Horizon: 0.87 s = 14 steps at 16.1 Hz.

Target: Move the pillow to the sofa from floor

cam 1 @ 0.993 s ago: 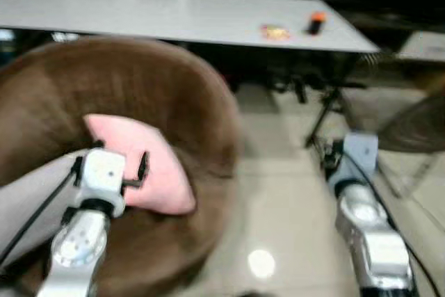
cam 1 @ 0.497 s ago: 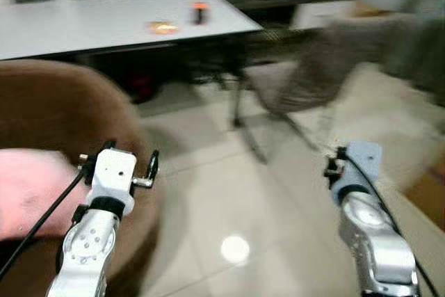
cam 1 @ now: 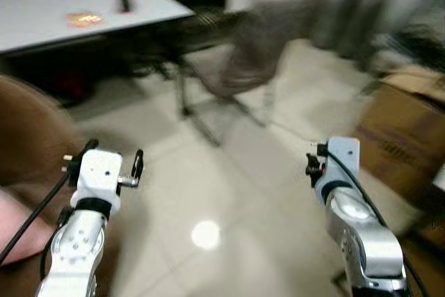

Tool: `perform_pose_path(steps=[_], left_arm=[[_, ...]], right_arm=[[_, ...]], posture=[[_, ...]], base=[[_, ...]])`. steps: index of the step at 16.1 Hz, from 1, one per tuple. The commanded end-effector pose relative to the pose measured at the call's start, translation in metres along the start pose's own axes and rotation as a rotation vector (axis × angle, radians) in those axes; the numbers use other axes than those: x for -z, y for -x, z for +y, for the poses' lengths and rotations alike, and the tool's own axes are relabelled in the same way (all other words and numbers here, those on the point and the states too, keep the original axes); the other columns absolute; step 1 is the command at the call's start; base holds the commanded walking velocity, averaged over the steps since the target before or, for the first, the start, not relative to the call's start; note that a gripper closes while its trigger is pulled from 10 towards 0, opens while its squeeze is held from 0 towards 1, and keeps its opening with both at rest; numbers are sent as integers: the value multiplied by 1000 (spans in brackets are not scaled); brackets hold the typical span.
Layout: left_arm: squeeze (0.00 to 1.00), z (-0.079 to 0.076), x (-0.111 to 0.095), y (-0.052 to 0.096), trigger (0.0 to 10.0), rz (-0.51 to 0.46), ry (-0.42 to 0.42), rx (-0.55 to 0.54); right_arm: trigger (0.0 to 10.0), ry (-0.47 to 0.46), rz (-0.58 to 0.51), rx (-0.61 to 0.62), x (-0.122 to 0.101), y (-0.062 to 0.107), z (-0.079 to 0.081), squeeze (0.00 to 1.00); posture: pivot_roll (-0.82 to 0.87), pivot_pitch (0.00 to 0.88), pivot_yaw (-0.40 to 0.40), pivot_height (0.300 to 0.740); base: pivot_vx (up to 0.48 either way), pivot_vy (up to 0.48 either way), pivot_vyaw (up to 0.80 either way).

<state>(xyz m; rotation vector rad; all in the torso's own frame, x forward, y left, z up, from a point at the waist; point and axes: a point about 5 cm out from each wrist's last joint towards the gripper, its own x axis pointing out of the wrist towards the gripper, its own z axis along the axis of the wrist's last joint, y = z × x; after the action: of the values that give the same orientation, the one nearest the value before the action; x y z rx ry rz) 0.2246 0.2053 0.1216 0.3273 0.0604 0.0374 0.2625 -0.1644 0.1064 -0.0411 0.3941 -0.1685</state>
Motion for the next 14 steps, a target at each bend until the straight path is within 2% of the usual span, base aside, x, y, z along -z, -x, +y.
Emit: perform_pose_path(steps=[1,6,11,13,14], left_arm=[[0,-8,1,1,10000,6,22,17],[0,-9,1,0,10000,9,34,21],[0,-9,0,-4,10000,9,9,40],[0,-7,0,-6,10000,7,5,46],[0,-6,0,-8,10000,8,2,47]], right_arm=[[10000,7,7,31,-1,-1,-9,0],[10000,-1,25,32,-2,-1,-9,0],[10000,-35,41,30,0,0,-9,0],[10000,-61,37,-129,1,-4,1,0],[10000,-69,39,-169,3,-8,2,0]], posture=[[5,0,-56,740],[4,0,-61,740],[-4,0,-48,740],[-13,0,-30,740],[-14,0,-24,740]], base=[[0,0,-800],[0,0,-800],[0,0,-800],[0,0,0],[0,0,0]])
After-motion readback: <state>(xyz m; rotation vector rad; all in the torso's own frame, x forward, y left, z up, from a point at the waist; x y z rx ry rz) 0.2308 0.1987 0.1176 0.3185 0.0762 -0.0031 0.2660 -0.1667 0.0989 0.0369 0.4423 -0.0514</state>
